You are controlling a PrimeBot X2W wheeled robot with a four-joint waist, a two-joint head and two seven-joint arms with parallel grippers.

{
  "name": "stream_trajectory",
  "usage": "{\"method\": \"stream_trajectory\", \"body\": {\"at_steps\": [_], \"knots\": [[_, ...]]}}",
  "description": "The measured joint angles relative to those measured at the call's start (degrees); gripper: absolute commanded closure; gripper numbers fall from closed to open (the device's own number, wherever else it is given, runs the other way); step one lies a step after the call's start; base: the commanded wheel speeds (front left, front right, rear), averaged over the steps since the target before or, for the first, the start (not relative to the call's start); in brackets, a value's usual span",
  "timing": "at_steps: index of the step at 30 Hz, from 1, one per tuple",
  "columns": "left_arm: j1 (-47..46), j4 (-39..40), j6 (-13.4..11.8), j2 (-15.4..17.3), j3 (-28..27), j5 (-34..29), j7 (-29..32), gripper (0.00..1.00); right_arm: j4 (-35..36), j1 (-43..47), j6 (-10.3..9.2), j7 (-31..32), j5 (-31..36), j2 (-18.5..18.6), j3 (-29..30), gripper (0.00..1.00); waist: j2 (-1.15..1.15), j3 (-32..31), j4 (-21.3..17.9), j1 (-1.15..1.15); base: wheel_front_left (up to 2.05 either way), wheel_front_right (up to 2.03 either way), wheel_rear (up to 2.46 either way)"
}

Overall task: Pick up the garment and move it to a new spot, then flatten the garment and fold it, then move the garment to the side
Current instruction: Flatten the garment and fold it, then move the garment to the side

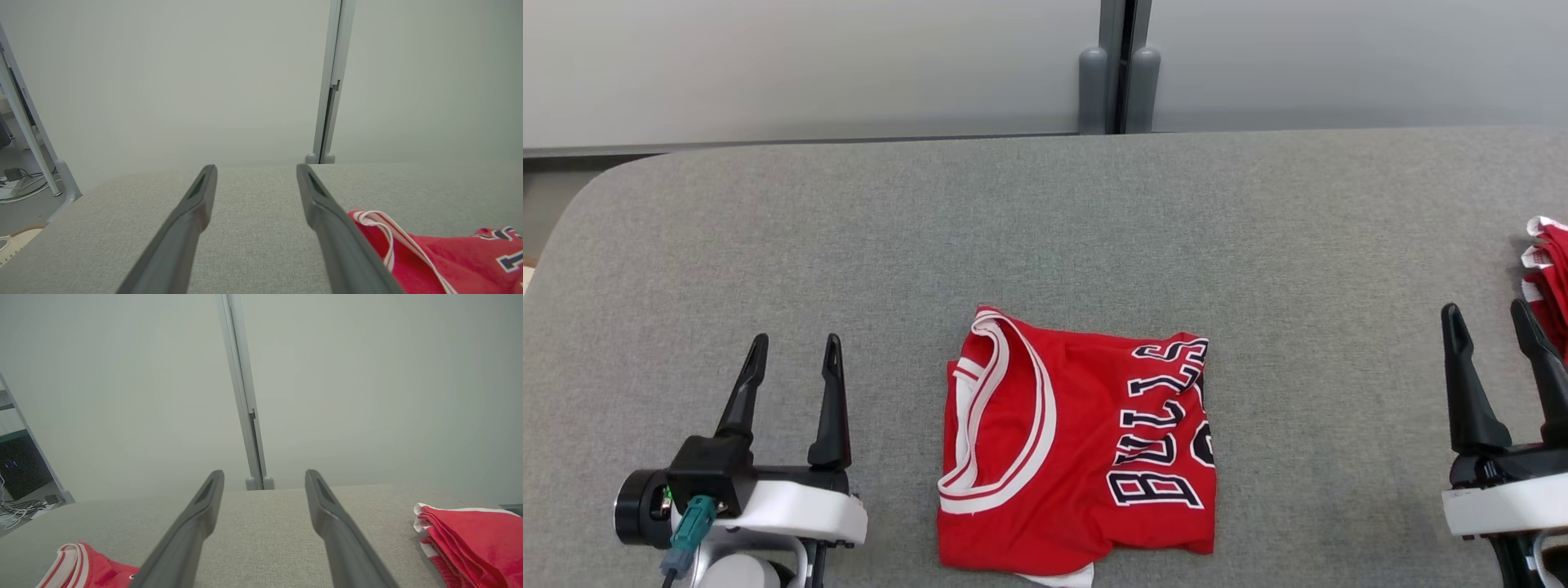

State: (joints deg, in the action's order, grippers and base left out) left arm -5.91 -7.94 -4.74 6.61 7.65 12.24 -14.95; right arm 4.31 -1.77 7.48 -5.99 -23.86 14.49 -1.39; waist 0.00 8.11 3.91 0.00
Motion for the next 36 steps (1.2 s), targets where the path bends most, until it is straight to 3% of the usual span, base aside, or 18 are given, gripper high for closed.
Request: {"method": "stream_trajectory", "body": {"at_steps": [4, 17, 36], "knots": [[2.18, -0.01, 0.07, 0.51, -0.22, 0.51, 0.67, 0.00, 1.38, 2.88, 0.00, 1.48, 2.30, -1.22, 2.47, 0.00, 0.00, -1.70, -0.73, 0.00, 0.00, 0.00, 0.00], [7.74, 2.00, -0.69, 2.03, 0.34, 0.88, 2.65, 0.00, 4.89, 9.68, 0.01, 5.88, 5.58, -4.53, 2.10, 0.00, 0.00, -6.81, -1.56, 0.00, 0.00, 0.00, 0.00], [8.91, 4.22, -2.40, 2.45, 0.87, 0.90, 3.87, 0.00, 5.73, 10.95, 0.00, 8.55, 6.53, -6.02, 1.15, 0.00, 0.00, -8.06, -1.95, 0.00, 0.00, 0.00, 0.00]]}}
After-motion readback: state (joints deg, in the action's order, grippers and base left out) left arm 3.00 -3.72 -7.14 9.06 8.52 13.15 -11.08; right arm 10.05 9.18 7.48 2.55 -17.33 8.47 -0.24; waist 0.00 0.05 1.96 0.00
